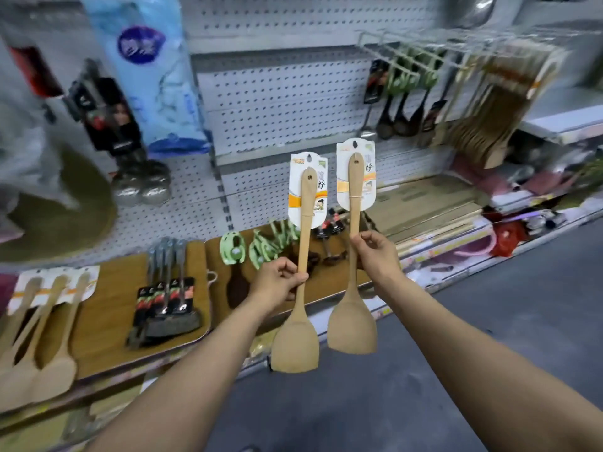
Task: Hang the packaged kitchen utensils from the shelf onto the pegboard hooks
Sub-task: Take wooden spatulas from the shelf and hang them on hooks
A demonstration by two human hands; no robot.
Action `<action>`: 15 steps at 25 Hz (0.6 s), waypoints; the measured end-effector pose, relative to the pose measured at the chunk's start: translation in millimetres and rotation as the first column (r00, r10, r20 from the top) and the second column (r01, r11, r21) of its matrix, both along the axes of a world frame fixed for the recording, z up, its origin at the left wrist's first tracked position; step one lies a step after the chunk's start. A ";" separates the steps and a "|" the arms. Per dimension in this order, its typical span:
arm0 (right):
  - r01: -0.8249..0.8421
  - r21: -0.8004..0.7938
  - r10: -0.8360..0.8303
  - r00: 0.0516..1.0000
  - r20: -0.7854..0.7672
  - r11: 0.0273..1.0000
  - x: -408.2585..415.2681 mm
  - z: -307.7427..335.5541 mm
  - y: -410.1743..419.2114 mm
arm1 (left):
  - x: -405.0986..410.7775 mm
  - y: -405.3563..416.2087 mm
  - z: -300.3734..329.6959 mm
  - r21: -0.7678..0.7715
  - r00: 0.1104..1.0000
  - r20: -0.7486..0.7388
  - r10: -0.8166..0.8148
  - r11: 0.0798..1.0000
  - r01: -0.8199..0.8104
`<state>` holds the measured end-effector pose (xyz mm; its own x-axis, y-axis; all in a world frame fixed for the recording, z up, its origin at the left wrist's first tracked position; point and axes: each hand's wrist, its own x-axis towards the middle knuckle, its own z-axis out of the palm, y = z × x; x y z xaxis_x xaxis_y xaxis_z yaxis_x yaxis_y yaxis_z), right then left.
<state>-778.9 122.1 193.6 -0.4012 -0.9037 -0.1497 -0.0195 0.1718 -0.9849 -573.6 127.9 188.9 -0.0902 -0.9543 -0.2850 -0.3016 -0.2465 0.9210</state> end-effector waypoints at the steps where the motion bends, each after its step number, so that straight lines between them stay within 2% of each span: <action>1: 0.026 -0.019 -0.026 1.000 0.014 0.999 -26.5 8.0 -1.3 | -26.5 -5.1 10.3 -0.021 1.000 0.005 -0.023 1.000 0.023; 5: 0.134 -0.103 -0.127 0.990 0.067 0.986 -132.3 27.7 -14.7 | -131.5 -41.3 36.4 -0.116 0.992 -0.003 -0.125 0.985 0.124; 8: 0.146 -0.154 -0.136 0.988 0.069 0.977 -206.4 44.5 -30.2 | -206.7 -72.6 39.3 -0.157 0.985 -0.007 -0.175 0.973 0.171; 15: 0.248 -0.226 -0.268 0.961 -0.063 0.942 -403.7 84.1 -114.9 | -412.5 -177.5 52.5 -0.230 0.957 -0.166 -0.240 0.953 0.199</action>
<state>-1182.6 7.2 277.7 -0.6279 -0.7737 0.0843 -0.0943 -0.0319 -0.9950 -986.1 -49.6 241.3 -0.3366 -0.9409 -0.0387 -0.1409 0.0097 0.9900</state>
